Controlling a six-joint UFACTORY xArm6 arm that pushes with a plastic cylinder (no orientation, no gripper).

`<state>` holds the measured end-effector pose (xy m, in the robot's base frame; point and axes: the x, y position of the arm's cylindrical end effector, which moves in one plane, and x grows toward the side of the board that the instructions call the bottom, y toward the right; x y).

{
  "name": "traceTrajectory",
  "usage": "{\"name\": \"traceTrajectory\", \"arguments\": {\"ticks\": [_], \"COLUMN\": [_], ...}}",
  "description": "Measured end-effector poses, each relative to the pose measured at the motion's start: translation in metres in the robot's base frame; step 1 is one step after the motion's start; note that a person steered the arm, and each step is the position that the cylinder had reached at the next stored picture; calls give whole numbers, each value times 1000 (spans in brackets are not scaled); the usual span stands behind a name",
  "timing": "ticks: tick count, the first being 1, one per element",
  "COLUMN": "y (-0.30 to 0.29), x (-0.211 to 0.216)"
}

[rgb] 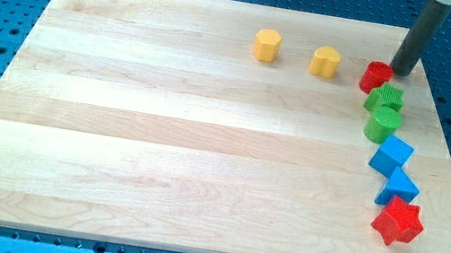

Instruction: Push the heart close to the hexagon

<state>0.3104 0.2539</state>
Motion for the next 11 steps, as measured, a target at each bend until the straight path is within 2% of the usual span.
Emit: {"name": "traceTrajectory", "arguments": {"ticks": [2,3,5,6,7,8,9,11], "y": [-40,-49,-46,-91,-84,-101,-165,-256], "x": [34,34,23,17,12,-9,-9,-11]}}
